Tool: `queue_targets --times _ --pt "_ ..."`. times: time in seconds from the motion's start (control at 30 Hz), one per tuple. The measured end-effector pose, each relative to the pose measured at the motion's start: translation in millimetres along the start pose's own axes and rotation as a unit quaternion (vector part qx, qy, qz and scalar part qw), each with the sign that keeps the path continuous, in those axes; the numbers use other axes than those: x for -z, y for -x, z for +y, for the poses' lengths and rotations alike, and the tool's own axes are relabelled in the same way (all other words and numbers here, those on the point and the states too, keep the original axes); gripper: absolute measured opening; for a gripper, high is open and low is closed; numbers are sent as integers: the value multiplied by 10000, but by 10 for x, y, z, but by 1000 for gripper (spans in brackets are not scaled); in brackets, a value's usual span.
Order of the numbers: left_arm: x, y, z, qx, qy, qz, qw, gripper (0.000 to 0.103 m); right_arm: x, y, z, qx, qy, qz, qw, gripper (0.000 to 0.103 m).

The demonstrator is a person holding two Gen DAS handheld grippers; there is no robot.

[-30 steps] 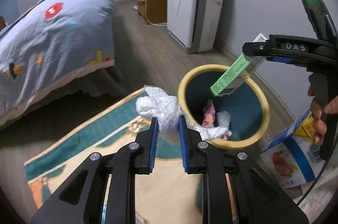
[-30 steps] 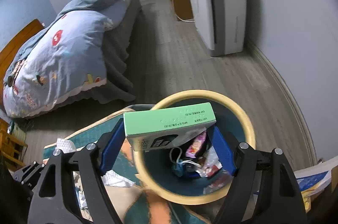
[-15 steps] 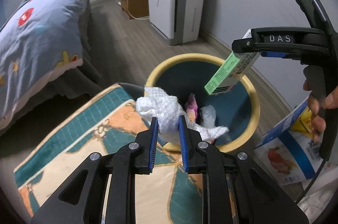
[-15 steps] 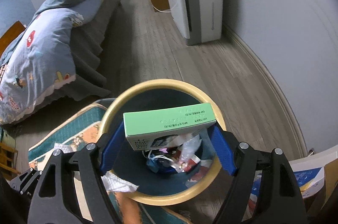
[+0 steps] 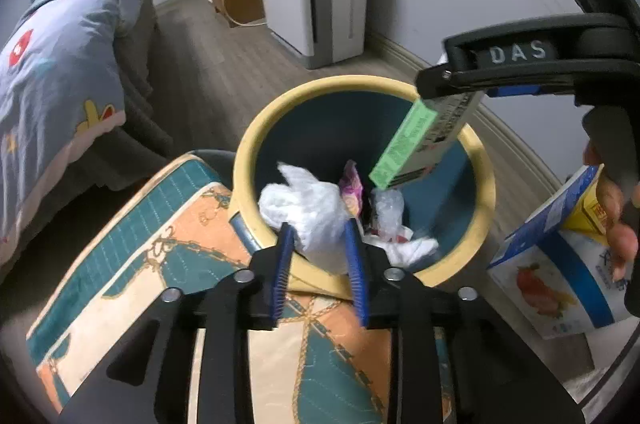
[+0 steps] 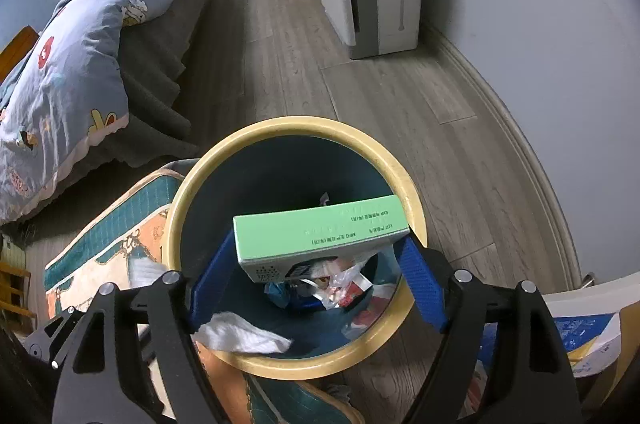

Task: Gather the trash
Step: 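Open both tools to drop the box and tissue into the bin, then move both open tools back over the remaining trash on the cushion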

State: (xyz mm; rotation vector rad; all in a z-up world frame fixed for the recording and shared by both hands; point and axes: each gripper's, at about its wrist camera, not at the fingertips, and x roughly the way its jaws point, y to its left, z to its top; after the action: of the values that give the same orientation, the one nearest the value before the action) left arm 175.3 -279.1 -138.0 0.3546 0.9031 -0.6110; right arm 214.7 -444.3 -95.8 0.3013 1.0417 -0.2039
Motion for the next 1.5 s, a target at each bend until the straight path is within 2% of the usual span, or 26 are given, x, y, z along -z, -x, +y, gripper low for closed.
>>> queue_targets --times 0.07,0.2,0.27,0.33,0.63,0.87,1.03,1.2,1.37,1.5 --pt "-6 20 5 -21 4 -68 10000 56 -5 6 1 19 12 -25 10000 84" --pt "-21 54 72 -72 185 -165 9997 72 -22 16 -11 45 -36 -67 10000 90" --pt "-17 64 95 -112 242 -176 9995 83 -30 19 -9 57 -36 -71 10000 96" --pt "-1 96 121 -224 241 -193 9993 88 -42 34 4 90 2 -89 9999 97" --pt "208 549 411 -596 327 -332 9971 92 29 229 265 52 255 -189 9995 97" --pt "529 1209 741 -964 651 -582 9915 94 293 553 599 -418 355 -207 9983 97" --pt "873 1667 972 -1313 964 -717 9840 95 572 771 889 -645 399 -183 9970 97" --pt "1323 2068 1220 -1531 1590 -736 9726 95 940 870 1186 -759 500 -43 9959 97" --pt "1718 2331 1411 -1699 2119 -733 9596 96 1356 818 1462 -786 576 210 9950 97" --pt "1954 2431 1524 -1879 2190 -661 9552 96 1706 760 1669 -760 778 316 9936 97"
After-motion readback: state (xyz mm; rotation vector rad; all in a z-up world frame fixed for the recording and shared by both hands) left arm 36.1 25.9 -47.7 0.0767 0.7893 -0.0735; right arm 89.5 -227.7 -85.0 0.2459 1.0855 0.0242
